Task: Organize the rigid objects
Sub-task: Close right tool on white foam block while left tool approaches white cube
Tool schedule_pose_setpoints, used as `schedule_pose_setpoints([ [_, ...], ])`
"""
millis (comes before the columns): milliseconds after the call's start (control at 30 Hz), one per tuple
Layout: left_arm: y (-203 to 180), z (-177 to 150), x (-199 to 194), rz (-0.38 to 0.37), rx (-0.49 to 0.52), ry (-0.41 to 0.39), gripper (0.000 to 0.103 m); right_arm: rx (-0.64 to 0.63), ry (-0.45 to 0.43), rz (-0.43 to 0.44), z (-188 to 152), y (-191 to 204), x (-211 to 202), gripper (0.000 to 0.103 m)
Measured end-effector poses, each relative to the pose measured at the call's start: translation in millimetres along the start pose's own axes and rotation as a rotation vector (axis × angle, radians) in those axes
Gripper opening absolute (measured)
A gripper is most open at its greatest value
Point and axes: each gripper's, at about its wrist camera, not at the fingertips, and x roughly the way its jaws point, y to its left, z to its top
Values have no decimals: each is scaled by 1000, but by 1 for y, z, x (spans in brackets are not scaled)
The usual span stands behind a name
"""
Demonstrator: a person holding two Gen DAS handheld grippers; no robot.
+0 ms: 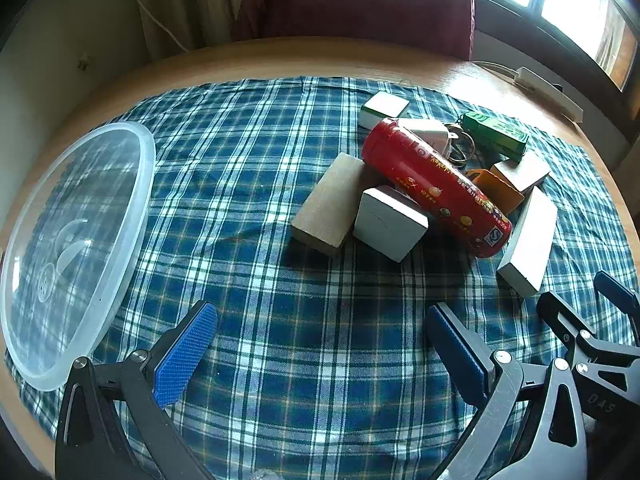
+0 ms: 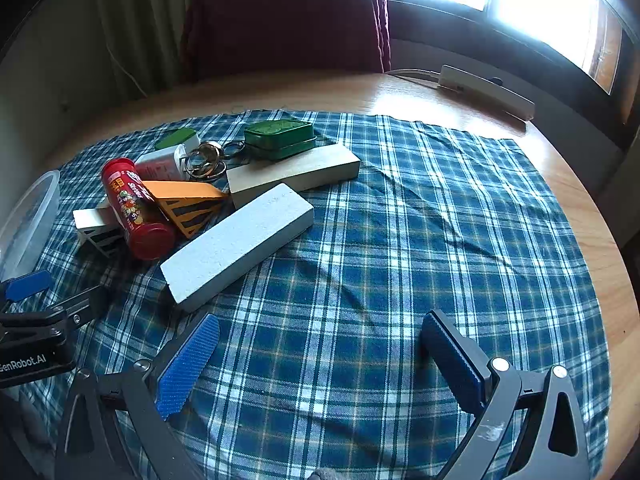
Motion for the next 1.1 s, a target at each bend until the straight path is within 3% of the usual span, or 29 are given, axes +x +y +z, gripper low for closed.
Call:
schedule_pose_setpoints([
  [167, -1, -10, 0, -11, 17, -77, 103, -2, -2, 1, 1, 0, 1, 103],
  [267, 0, -21, 1, -23, 32, -72, 103, -15, 1, 8, 4, 1, -4, 103],
  [467, 2, -9, 0, -45, 36, -44, 103, -38, 12, 22, 5, 0, -4, 103],
  [667, 16, -7, -9, -129, -43, -29, 103, -81, 33, 49, 13, -1, 1, 103],
  [933, 24, -9, -11, -77, -9, -45, 103, -170, 59, 129, 41, -5, 20, 103],
  [1100, 10, -10, -13, -51, 10, -51, 103, -259, 60, 154, 73, 15, 42, 103],
])
